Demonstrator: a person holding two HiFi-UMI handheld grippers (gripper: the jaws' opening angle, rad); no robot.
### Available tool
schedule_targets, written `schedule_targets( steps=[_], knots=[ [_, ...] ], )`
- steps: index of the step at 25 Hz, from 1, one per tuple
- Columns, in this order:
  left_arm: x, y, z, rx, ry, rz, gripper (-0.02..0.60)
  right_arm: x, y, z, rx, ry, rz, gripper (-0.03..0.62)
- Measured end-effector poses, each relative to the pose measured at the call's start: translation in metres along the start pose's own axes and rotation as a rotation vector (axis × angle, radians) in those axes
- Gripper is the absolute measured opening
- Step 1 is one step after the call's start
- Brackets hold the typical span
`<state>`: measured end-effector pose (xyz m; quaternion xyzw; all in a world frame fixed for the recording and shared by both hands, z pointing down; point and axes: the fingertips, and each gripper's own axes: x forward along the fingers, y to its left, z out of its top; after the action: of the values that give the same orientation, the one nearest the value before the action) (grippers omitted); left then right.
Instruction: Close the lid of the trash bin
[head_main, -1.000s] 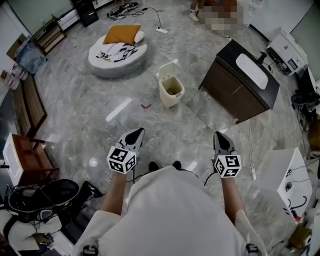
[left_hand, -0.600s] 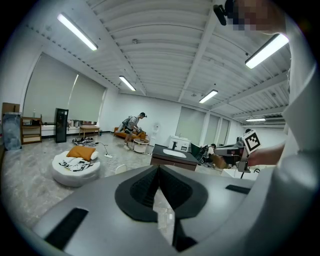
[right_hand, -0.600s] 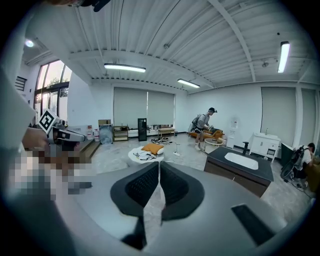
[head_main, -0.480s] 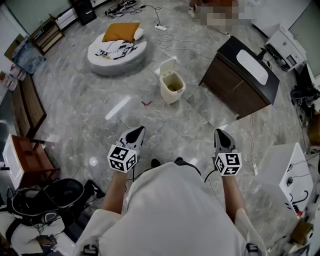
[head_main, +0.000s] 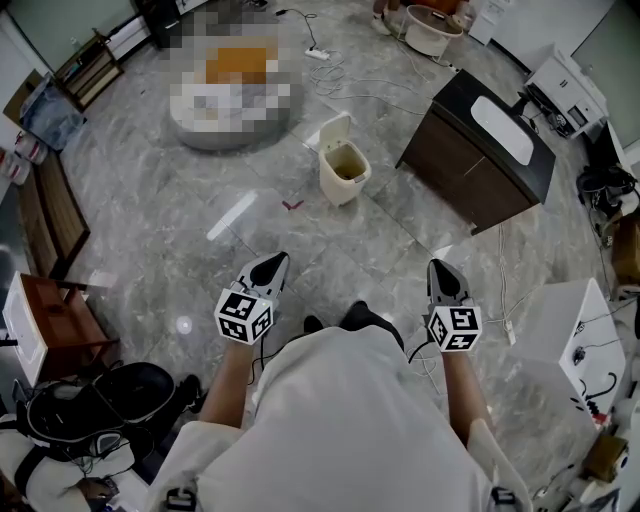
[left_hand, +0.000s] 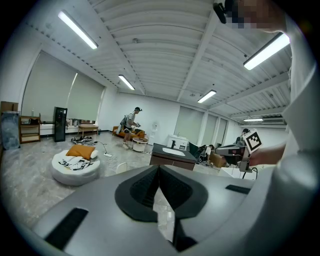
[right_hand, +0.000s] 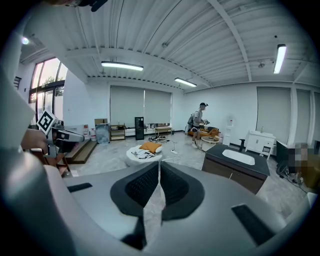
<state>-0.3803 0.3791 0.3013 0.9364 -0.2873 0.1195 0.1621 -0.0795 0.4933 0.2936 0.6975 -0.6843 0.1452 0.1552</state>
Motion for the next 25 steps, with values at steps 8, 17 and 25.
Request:
schedule_targets(
  steps=[8, 17, 25],
  knots=[
    [0.011, 0.006, 0.005, -0.013, 0.005, 0.001, 0.018, 0.011, -0.005, 0.004, 0.002, 0.018, 0.002, 0.034],
    [0.040, 0.016, 0.020, -0.015, 0.012, 0.016, 0.018, 0.047, -0.019, 0.014, -0.003, 0.035, 0.036, 0.034],
    [0.084, 0.031, 0.031, -0.020, 0.025, 0.035, 0.018, 0.090, -0.047, 0.020, -0.015, 0.054, 0.059, 0.034]
  ],
)
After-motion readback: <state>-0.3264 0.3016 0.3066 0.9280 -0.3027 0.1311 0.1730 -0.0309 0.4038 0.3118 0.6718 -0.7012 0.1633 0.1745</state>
